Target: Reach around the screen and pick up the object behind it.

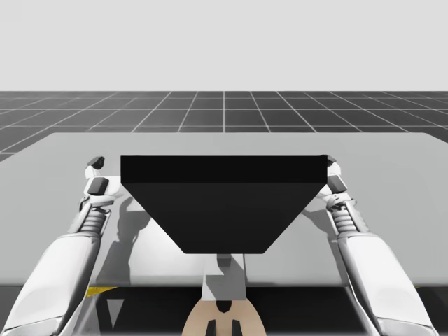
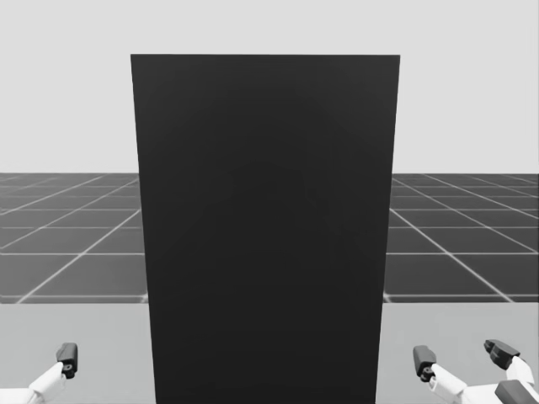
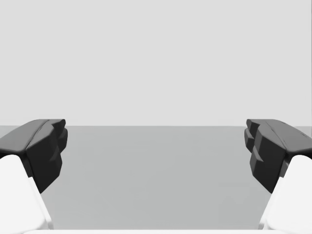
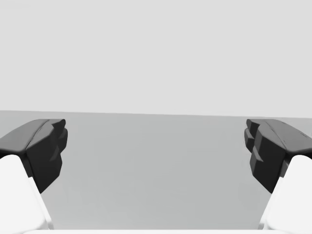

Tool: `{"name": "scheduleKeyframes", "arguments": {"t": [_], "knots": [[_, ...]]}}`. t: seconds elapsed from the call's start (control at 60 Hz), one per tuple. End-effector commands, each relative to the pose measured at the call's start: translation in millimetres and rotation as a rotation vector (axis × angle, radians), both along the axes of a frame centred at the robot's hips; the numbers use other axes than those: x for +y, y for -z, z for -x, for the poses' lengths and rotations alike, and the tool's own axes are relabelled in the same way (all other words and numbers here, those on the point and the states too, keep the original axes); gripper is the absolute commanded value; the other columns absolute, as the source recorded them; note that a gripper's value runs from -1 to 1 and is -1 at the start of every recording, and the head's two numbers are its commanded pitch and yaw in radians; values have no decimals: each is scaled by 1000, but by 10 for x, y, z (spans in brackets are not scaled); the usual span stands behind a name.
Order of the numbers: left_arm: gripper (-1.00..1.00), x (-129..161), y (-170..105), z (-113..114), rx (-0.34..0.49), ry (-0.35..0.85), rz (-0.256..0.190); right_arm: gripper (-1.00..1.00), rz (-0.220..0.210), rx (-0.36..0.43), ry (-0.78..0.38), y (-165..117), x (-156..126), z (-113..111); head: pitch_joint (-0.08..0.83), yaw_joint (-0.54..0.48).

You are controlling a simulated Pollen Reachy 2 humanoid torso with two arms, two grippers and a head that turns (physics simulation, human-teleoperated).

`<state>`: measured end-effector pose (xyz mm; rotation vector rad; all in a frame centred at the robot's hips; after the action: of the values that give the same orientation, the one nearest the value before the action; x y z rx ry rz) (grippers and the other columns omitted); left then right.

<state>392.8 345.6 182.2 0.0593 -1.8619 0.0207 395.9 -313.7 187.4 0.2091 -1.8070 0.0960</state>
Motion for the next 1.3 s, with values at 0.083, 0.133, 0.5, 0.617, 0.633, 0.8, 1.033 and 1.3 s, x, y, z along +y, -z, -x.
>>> {"name": "scheduleKeyframes", "arguments": {"t": [0.083, 0.133, 0.5, 0.617, 0.633, 0.8, 1.033, 1.3], "knots": [[-1000, -29, 5, 10, 14, 9, -12, -1000, 9, -2, -50, 12, 71, 43, 48, -7], [-1000, -32, 0, 26, 24, 19, -17, -1000, 16, 5, -89, 9, 85, 48, 49, -9], [-1000, 49, -228, 524, 70, 520, -25, -1000, 76, -82, -543, -96, 16, 361, 62, -2], [-1000, 52, -226, 700, 80, 671, -69, -1000, 88, -99, -647, -78, -13, 487, 68, -5], [-1000, 52, -225, 714, 81, 681, -74, -1000, 94, -106, -655, -77, -15, 497, 69, -5], [-1000, 60, -212, 886, 95, 842, -138, -1000, 96, -118, -774, -97, -64, 730, 79, -4], [-1000, 113, -147, 1001, 149, 942, -164, -1000, 148, -119, -855, -22, -203, 948, 95, 0], [-1000, 7, -2, 677, 215, 937, -207, -1000, 165, -141, -862, 25, -155, 948, 102, 18]]}}
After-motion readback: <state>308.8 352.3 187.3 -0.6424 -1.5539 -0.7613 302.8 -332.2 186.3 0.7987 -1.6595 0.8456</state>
